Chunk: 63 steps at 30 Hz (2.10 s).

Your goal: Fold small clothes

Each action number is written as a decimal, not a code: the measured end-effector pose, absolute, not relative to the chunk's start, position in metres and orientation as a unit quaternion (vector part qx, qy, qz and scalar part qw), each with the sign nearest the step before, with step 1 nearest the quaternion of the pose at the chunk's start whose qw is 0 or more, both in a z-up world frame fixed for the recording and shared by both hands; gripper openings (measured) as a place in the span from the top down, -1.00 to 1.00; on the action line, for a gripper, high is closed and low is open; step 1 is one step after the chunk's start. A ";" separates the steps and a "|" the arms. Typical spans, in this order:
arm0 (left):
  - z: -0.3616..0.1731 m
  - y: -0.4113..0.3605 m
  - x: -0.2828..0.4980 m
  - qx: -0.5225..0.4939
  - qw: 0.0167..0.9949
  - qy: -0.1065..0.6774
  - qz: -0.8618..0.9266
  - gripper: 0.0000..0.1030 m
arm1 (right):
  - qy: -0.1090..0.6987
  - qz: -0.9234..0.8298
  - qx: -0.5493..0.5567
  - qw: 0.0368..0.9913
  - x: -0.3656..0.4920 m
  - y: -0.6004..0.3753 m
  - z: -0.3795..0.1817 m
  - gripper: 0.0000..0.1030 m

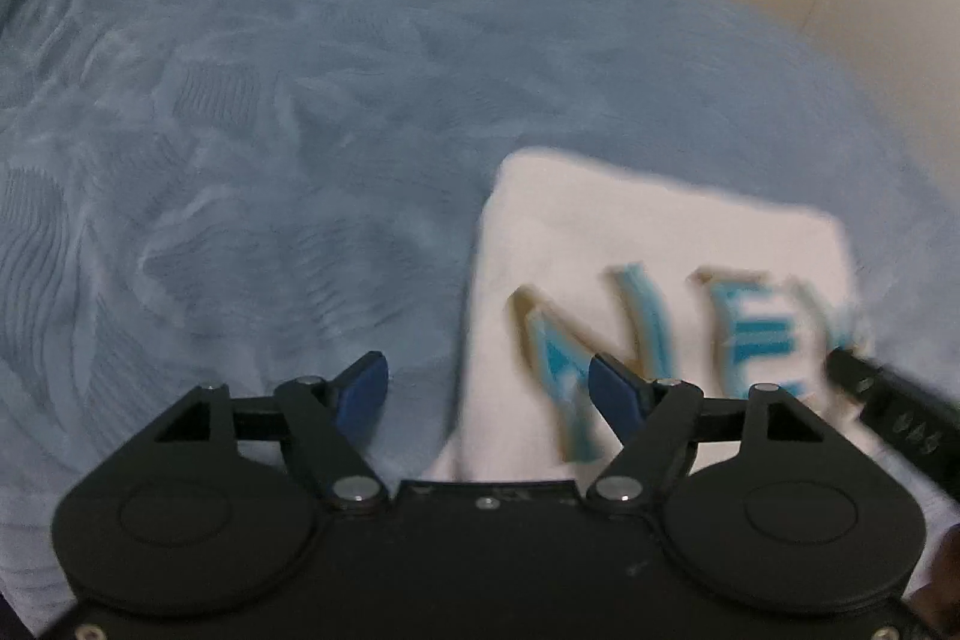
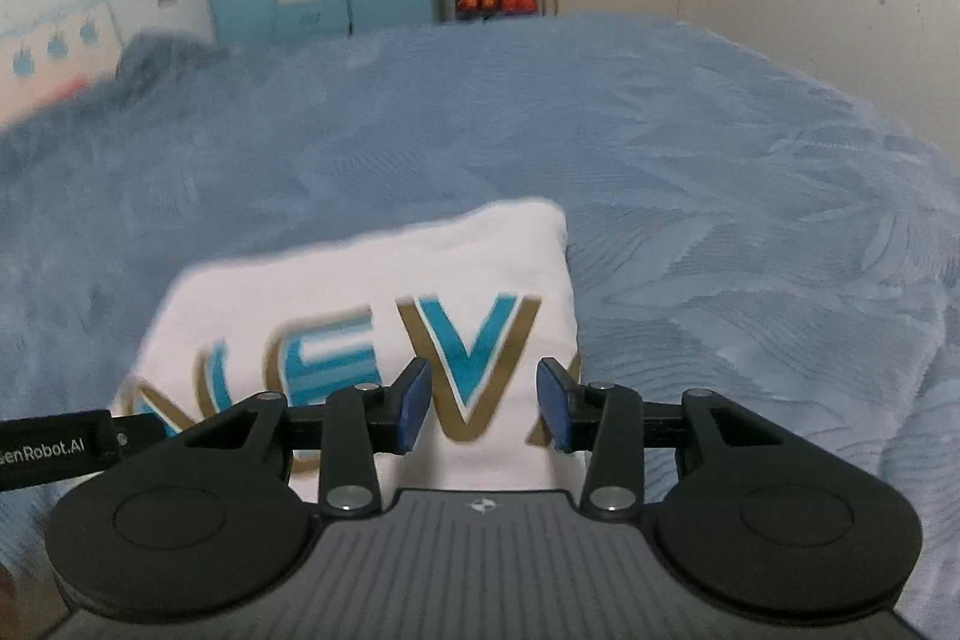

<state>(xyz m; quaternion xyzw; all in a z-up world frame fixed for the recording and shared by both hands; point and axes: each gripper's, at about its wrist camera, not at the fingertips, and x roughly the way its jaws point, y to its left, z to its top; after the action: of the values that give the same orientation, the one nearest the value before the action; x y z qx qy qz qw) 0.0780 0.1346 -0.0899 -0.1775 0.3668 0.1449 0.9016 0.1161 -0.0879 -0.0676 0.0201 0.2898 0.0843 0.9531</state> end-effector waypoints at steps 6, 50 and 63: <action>-0.087 0.111 0.079 -0.098 0.915 0.360 0.155 -0.47 | 0.313 0.112 0.033 0.943 0.120 -0.084 -0.062 0.05; -0.064 0.098 -0.004 0.021 0.891 0.449 0.063 -0.69 | 0.427 0.148 0.063 0.890 0.032 -0.168 -0.046 -0.07; -0.095 0.145 0.093 -0.075 0.877 0.474 -0.001 -0.69 | 0.468 0.157 0.082 0.866 0.104 -0.158 -0.073 -0.07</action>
<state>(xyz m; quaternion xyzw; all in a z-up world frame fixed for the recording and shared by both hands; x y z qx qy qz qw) 0.0931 0.1446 -0.0946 -0.0747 0.4742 -0.0005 0.8772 0.1043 -0.1576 -0.0726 0.0816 0.4683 0.1570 0.8657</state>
